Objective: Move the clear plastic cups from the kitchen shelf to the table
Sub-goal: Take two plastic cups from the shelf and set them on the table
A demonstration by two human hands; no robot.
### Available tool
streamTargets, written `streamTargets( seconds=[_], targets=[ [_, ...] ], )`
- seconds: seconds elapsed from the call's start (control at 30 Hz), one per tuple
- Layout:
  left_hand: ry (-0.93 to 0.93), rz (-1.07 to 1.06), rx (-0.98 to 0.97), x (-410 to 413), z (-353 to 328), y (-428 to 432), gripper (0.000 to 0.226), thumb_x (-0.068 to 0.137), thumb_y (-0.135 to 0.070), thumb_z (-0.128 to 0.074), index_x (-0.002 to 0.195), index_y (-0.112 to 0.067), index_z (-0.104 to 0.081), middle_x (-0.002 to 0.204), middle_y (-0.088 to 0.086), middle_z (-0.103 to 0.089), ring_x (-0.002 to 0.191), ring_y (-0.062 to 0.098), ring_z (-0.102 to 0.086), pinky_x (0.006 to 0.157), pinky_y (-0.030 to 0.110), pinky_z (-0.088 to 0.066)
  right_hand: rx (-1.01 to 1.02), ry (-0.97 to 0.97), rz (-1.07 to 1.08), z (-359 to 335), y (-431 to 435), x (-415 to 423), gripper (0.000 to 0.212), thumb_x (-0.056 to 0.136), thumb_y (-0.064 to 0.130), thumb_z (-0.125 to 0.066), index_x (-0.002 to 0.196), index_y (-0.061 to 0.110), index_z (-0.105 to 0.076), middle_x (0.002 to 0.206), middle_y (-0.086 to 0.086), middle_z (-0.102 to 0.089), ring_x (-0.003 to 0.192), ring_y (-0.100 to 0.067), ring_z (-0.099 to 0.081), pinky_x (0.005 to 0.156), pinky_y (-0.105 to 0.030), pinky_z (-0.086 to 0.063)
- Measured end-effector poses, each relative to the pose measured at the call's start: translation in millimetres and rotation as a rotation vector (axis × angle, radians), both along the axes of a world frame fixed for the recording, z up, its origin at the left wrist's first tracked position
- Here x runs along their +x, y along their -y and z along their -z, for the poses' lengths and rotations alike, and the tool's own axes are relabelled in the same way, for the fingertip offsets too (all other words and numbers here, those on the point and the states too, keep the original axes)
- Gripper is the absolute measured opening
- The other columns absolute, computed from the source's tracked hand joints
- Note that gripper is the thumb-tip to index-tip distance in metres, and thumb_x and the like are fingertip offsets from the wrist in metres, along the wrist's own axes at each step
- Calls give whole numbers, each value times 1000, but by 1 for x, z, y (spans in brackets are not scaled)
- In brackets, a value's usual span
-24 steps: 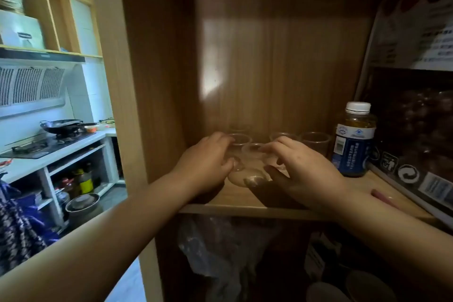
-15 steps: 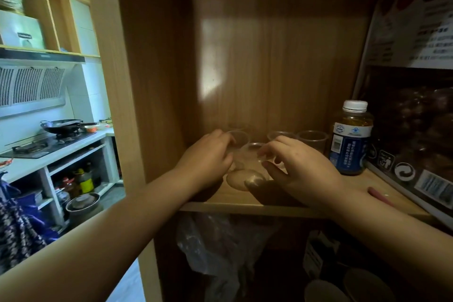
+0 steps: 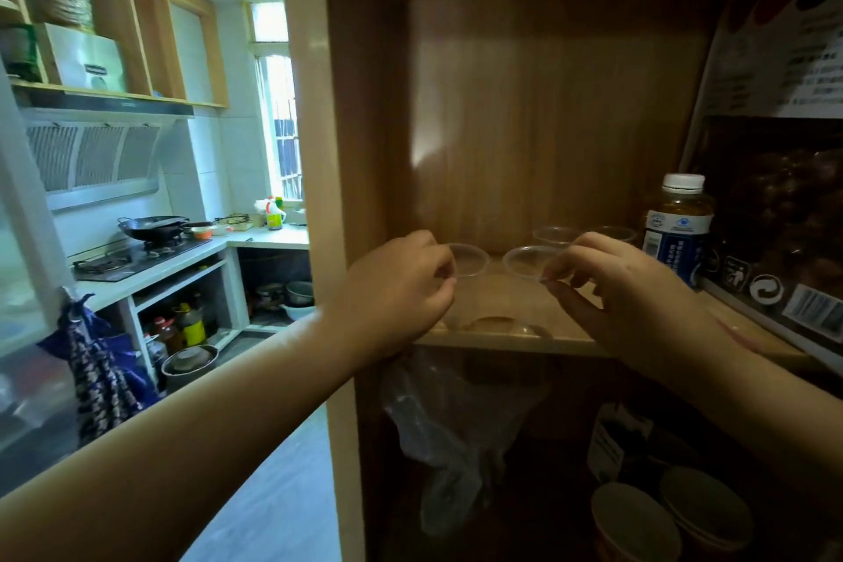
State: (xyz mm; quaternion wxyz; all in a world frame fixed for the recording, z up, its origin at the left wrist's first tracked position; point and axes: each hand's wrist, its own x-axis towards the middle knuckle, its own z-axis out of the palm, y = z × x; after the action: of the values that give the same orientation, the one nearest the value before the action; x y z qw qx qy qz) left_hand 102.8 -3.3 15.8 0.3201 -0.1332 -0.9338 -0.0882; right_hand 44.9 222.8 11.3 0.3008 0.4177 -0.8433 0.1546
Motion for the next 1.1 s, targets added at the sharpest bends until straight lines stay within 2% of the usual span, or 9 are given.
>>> streamTargets(
  seconds=[0.1, 0.2, 0.3, 0.4, 0.5, 0.7, 0.93, 1.1],
  targets=[
    [-52, 1, -25, 41, 2, 13, 15, 87, -24, -52, 87, -14, -64, 86, 2, -57, 74, 17, -54, 64, 28, -40, -16, 0, -39, 1, 14, 24, 21, 81, 32, -49, 95, 24, -62, 95, 12, -52, 78, -6, -53, 59, -13, -42],
    [-82, -73, -68, 87, 6, 35, 10, 85, -20, -52, 81, -14, -61, 83, 4, -58, 72, 22, -56, 64, 26, -38, -60, -10, -90, 5, 42, 54, 18, 84, 32, -50, 93, 24, -63, 92, 11, -53, 76, -7, -55, 60, -18, -46],
    [-66, -129, -3, 141, 11, 67, 6, 84, -21, -54, 82, -25, -57, 86, -1, -60, 72, 20, -58, 63, 31, -47, -122, -15, -159, 9, 81, 93, 13, 84, 27, -57, 91, 20, -66, 91, 7, -57, 74, -11, -56, 60, -25, -49],
    [-29, -242, 1, 204, 13, 107, 8, 84, -25, -54, 81, -22, -61, 86, -1, -60, 71, 20, -60, 62, 31, -48, -156, 8, -275, 12, 129, 137, 3, 84, 24, -63, 84, 21, -64, 87, 7, -57, 73, -14, -57, 61, -31, -49],
    [2, -344, 12, 277, 14, 145, 18, 82, -31, -50, 82, -20, -64, 87, -1, -59, 71, 19, -59, 63, 31, -46, -206, 56, -388, 18, 183, 184, 11, 82, 29, -58, 80, 20, -64, 83, 4, -59, 68, -14, -57, 62, -32, -47],
    [19, -542, 30, 419, 23, 210, 19, 80, -33, -50, 83, -20, -64, 85, -2, -57, 76, 18, -57, 68, 35, -47, -182, 70, -610, 37, 286, 290, 4, 84, 19, -62, 82, 21, -64, 80, 6, -56, 68, -11, -54, 64, -34, -49],
    [6, -752, 74, 562, 26, 258, 10, 86, -26, -57, 87, -18, -63, 86, -4, -57, 78, 11, -55, 66, 28, -45, -118, 61, -817, 29, 372, 396, 7, 84, 22, -58, 85, 20, -65, 85, 5, -60, 75, -13, -57, 67, -35, -49],
    [-31, -895, 128, 632, 35, 284, 8, 87, -25, -57, 87, -19, -63, 86, -7, -57, 79, 8, -54, 67, 24, -44, -82, 79, -951, 29, 428, 456, 13, 85, 29, -56, 87, 21, -65, 87, 10, -60, 77, -10, -57, 67, -36, -51]
  ],
)
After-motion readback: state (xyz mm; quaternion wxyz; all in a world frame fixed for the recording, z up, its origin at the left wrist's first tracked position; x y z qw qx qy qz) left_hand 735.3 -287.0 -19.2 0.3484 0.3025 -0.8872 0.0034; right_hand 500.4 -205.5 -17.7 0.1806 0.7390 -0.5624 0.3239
